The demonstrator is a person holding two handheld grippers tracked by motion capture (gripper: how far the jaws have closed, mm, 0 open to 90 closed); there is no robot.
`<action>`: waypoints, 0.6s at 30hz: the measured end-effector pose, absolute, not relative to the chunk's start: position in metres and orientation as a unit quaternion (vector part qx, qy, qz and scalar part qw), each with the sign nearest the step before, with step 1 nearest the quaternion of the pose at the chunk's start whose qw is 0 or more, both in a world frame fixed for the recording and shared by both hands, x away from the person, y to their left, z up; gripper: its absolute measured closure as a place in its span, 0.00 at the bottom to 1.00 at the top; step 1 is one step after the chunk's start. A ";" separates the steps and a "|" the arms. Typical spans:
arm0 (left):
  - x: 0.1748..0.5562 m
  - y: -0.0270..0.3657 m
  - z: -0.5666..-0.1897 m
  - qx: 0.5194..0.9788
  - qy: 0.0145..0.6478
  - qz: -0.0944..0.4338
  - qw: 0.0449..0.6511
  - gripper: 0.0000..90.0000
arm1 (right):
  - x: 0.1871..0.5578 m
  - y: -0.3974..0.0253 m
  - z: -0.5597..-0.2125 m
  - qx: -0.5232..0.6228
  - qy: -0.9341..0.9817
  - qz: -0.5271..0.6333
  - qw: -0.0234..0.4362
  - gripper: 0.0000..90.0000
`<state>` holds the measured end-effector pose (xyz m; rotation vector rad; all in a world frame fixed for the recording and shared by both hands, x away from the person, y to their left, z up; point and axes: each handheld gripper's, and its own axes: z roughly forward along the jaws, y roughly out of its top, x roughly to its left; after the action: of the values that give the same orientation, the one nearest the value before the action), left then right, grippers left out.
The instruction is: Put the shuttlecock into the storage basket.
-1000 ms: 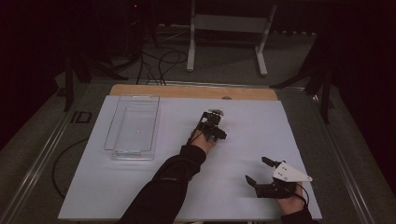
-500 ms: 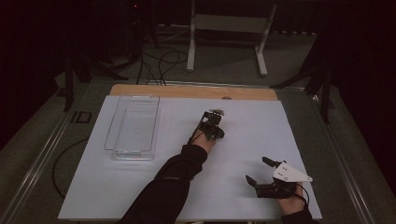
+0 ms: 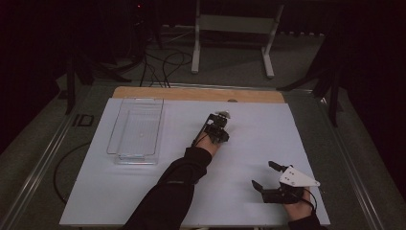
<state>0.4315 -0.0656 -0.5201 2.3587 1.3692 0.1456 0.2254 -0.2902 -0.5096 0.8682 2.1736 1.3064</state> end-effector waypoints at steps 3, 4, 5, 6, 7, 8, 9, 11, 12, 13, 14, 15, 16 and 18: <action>0.430 -0.065 -0.517 0.853 0.476 0.054 0.209 0.73 | 0.225 -0.290 -0.509 0.315 0.788 0.476 0.230 0.10; 0.430 -0.065 -0.517 0.855 0.471 0.053 0.210 0.73 | 0.225 -0.290 -0.509 0.315 0.788 0.476 0.230 0.10; 0.430 -0.064 -0.516 0.857 0.467 0.047 0.213 0.73 | 0.225 -0.290 -0.509 0.315 0.788 0.476 0.230 0.10; 0.430 -0.063 -0.514 0.857 0.466 0.046 0.214 0.73 | 0.225 -0.290 -0.509 0.315 0.788 0.475 0.230 0.10; 0.430 -0.062 -0.513 0.858 0.465 0.050 0.213 0.73 | 0.225 -0.290 -0.509 0.315 0.789 0.475 0.229 0.10; 0.430 -0.061 -0.511 0.859 0.463 0.051 0.213 0.73 | 0.225 -0.290 -0.509 0.315 0.789 0.475 0.229 0.10; 0.430 -0.061 -0.510 0.858 0.464 0.050 0.214 0.73 | 0.225 -0.290 -0.509 0.315 0.789 0.475 0.230 0.10; 0.429 -0.060 -0.509 0.860 0.460 0.050 0.215 0.73 | 0.225 -0.290 -0.509 0.315 0.789 0.475 0.229 0.10; 0.428 -0.059 -0.506 0.865 0.452 0.048 0.213 0.73 | 0.225 -0.290 -0.509 0.315 0.789 0.475 0.230 0.10; 0.427 -0.059 -0.505 0.867 0.448 0.049 0.212 0.73 | 0.225 -0.290 -0.509 0.315 0.789 0.475 0.229 0.10; 0.426 -0.059 -0.504 0.870 0.443 0.049 0.211 0.73 | 0.225 -0.290 -0.509 0.316 0.789 0.474 0.229 0.10; 0.425 -0.059 -0.503 0.872 0.440 0.049 0.211 0.73 | 0.225 -0.290 -0.509 0.315 0.789 0.474 0.229 0.10; 0.424 -0.058 -0.501 0.875 0.435 0.049 0.208 0.73 | 0.225 -0.290 -0.509 0.315 0.789 0.475 0.230 0.10; 0.422 -0.057 -0.499 0.878 0.427 0.047 0.210 0.73 | 0.225 -0.290 -0.509 0.315 0.789 0.474 0.230 0.10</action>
<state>0.4219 -0.0571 -0.4986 2.4410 1.1878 0.1301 0.2249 -0.2897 -0.5089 0.8679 2.1707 1.3055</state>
